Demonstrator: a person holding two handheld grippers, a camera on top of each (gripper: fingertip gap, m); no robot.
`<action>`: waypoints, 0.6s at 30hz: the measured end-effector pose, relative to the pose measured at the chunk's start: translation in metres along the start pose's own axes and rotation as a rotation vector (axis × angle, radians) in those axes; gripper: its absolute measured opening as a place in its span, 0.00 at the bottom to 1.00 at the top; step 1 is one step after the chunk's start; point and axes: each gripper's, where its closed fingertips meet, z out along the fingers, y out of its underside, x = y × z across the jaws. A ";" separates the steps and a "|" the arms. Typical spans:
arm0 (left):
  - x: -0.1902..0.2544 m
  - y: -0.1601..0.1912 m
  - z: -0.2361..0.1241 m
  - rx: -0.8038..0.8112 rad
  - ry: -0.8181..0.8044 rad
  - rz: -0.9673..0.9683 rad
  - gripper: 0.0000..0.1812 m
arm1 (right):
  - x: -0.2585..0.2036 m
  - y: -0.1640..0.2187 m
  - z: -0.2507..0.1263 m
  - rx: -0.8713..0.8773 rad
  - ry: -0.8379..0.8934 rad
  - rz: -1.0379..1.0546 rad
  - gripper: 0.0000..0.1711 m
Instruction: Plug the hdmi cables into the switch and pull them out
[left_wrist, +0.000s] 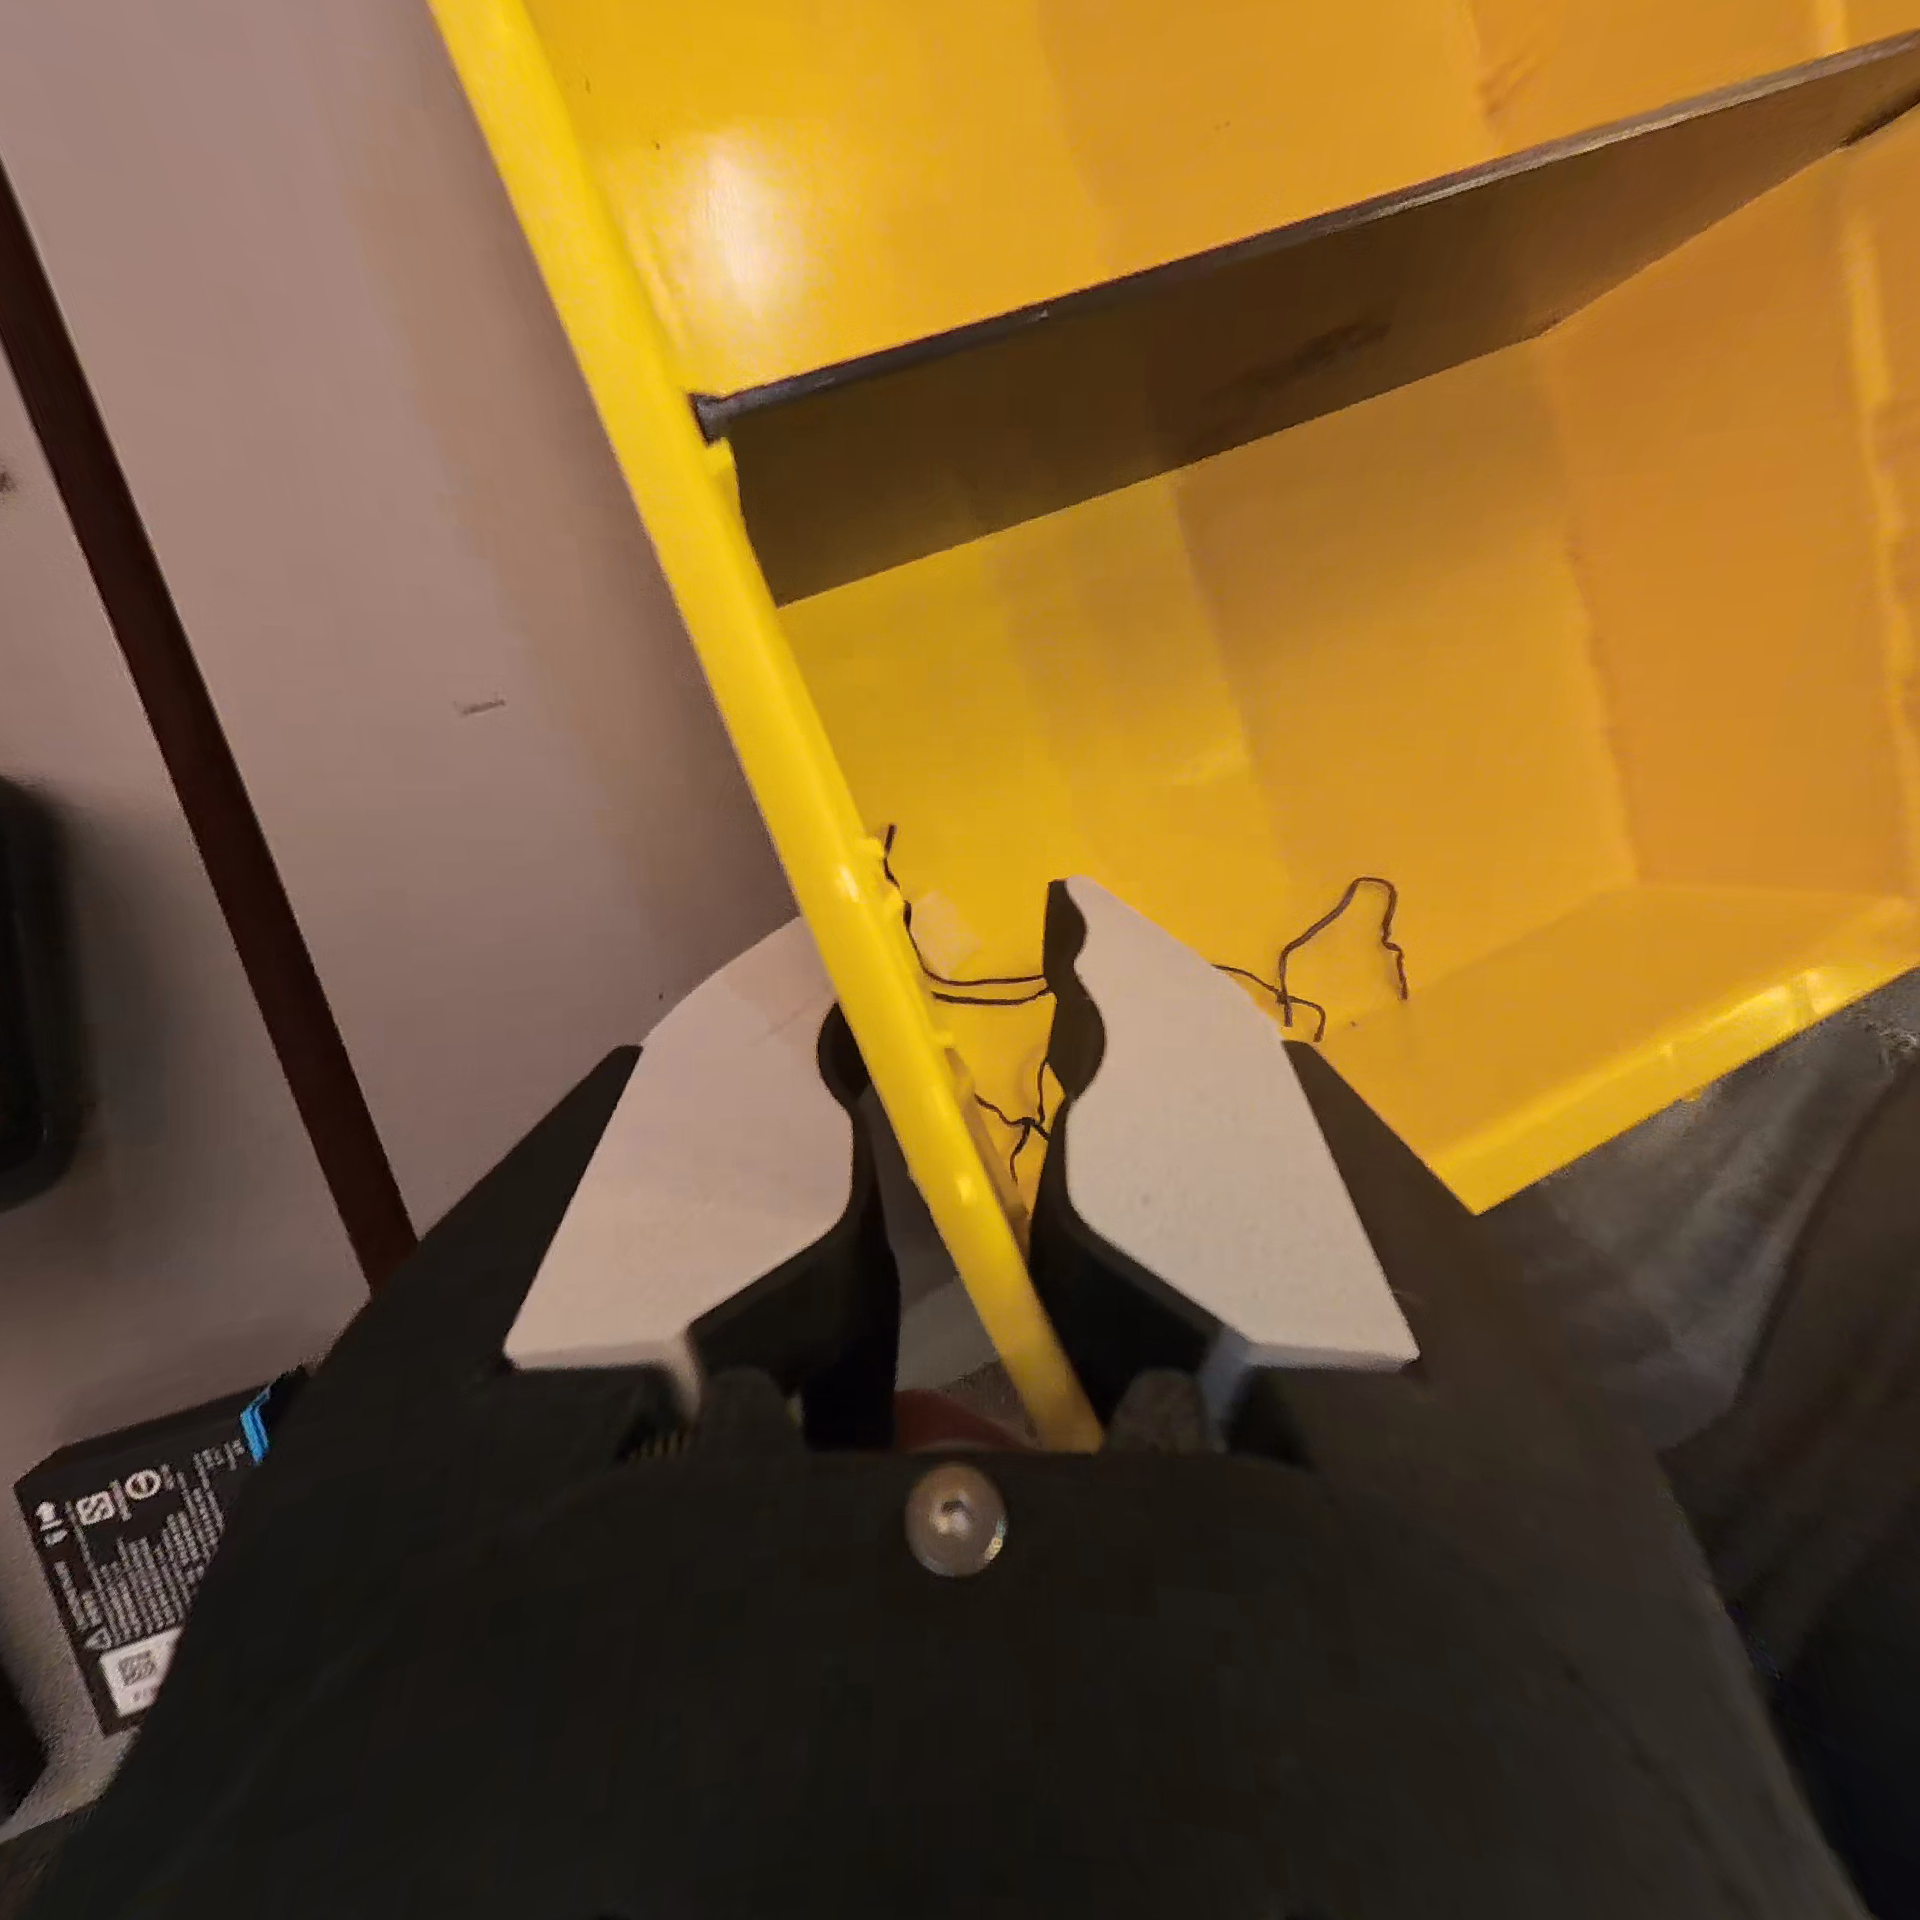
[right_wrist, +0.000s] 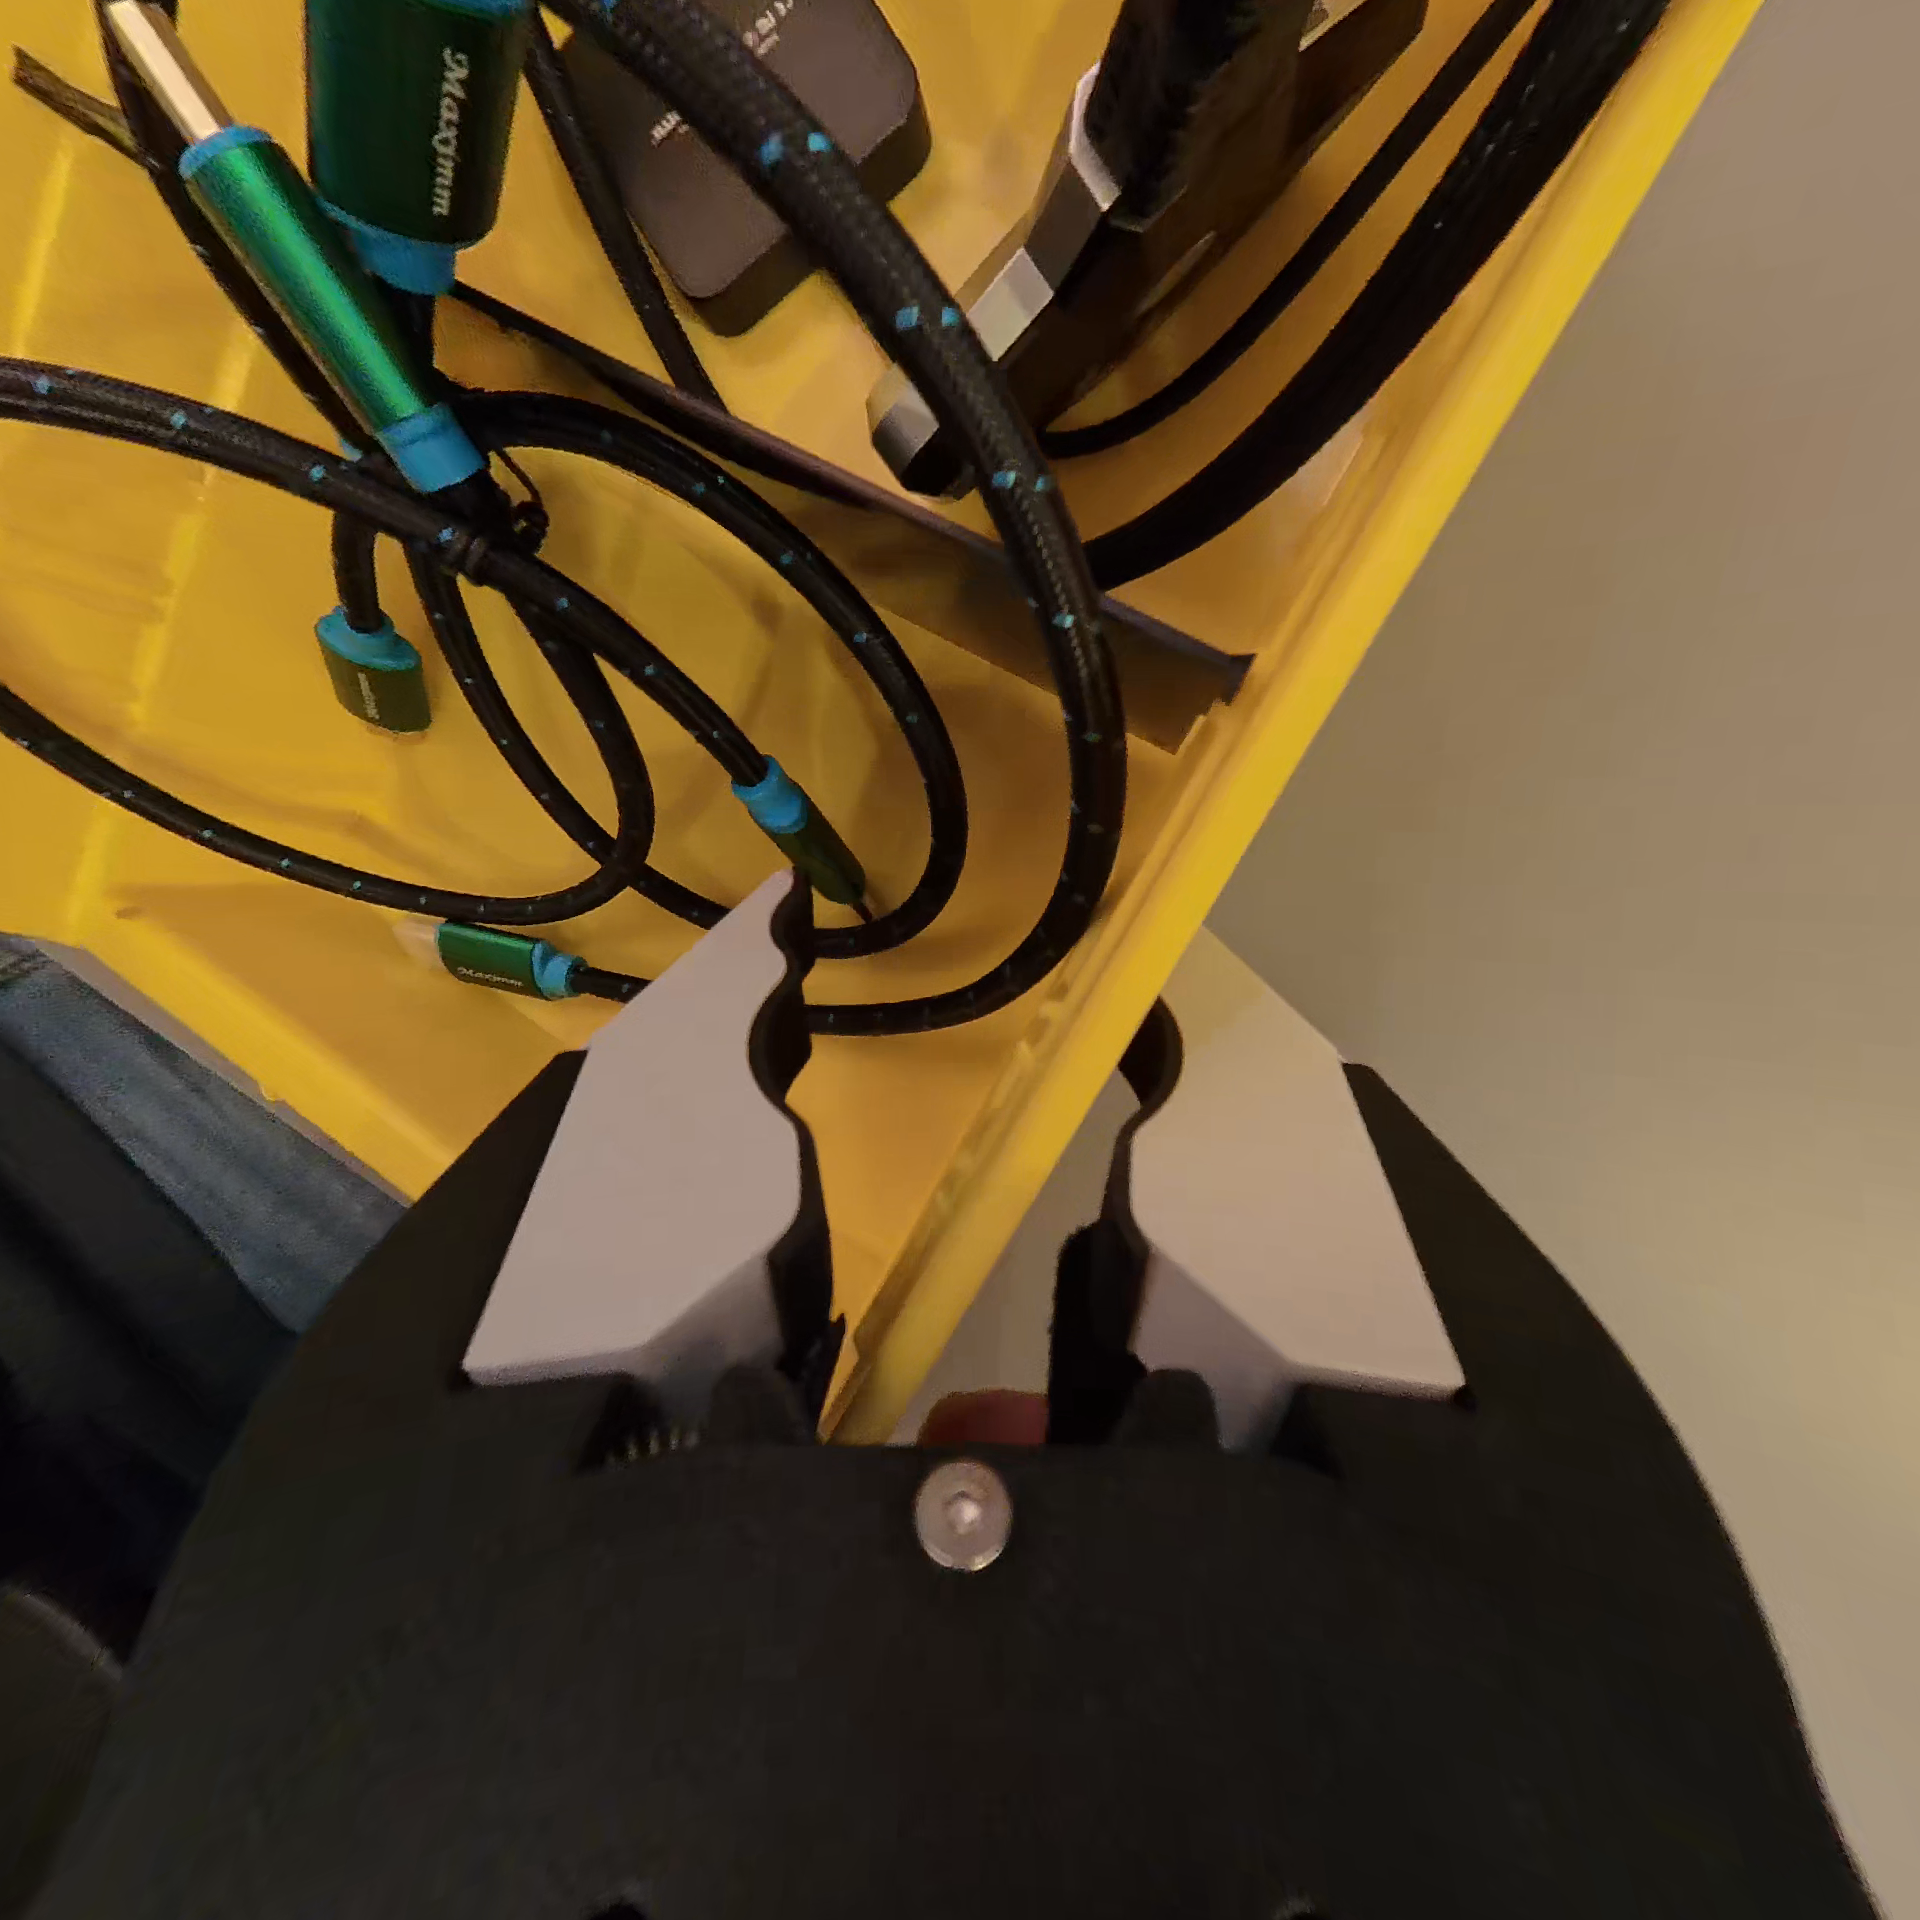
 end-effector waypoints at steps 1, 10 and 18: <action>0.001 -0.005 -0.003 0.024 -0.002 0.001 0.16 | -0.012 -0.005 0.006 0.008 -0.012 -0.004 0.34; 0.029 -0.044 -0.039 0.272 0.099 -0.006 0.18 | -0.128 -0.046 0.062 0.040 -0.109 -0.103 0.50; 0.067 -0.075 -0.078 0.477 0.243 0.014 0.17 | -0.226 -0.078 0.110 0.045 -0.204 -0.200 0.67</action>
